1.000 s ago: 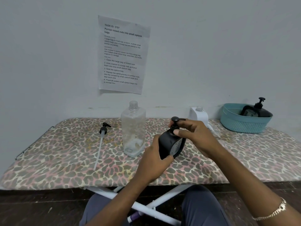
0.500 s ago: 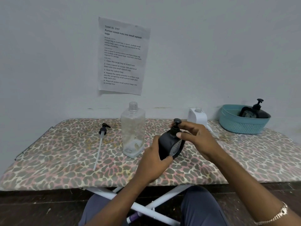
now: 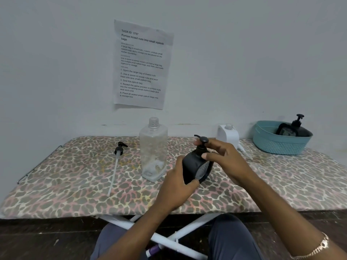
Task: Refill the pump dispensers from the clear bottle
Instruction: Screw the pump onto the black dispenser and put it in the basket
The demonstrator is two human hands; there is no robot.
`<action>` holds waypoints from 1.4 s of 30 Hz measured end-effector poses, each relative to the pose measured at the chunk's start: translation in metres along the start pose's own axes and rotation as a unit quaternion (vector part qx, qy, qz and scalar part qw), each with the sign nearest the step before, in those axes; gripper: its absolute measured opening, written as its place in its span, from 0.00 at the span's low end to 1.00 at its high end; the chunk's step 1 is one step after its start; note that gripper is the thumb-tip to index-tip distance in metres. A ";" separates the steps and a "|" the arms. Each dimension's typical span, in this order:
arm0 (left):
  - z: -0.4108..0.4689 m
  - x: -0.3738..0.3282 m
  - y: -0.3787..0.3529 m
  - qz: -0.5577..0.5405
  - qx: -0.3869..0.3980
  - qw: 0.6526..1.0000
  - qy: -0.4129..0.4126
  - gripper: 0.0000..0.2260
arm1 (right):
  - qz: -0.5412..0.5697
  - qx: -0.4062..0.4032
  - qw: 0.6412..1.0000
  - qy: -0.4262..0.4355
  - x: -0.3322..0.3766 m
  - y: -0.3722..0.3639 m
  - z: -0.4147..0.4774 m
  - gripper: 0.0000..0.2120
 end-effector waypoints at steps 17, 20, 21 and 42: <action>0.000 0.000 -0.001 0.007 0.006 1.000 -0.002 0.21 | 0.038 0.010 0.999 0.003 -0.005 0.002 0.002 0.21; 0.000 0.000 0.000 0.007 0.003 1.000 0.000 0.21 | 0.014 -0.025 1.000 0.005 -0.007 0.005 0.001 0.16; 0.000 0.000 0.000 0.009 0.003 1.000 0.000 0.21 | 0.002 -0.049 0.999 0.004 -0.008 0.008 0.001 0.14; -0.001 0.000 -0.003 0.025 0.009 1.000 -0.009 0.20 | 0.141 -0.096 0.985 -0.029 -0.034 0.002 0.003 0.20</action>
Point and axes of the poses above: each hand's wrist, its own z-axis towards the middle knuckle, its own y-axis out of the back of the hand, x = y × z, the point moved 9 cm from there along z, towards the middle knuckle, and after that the axes turned 3 degrees about -x, right-handed, at the moved point
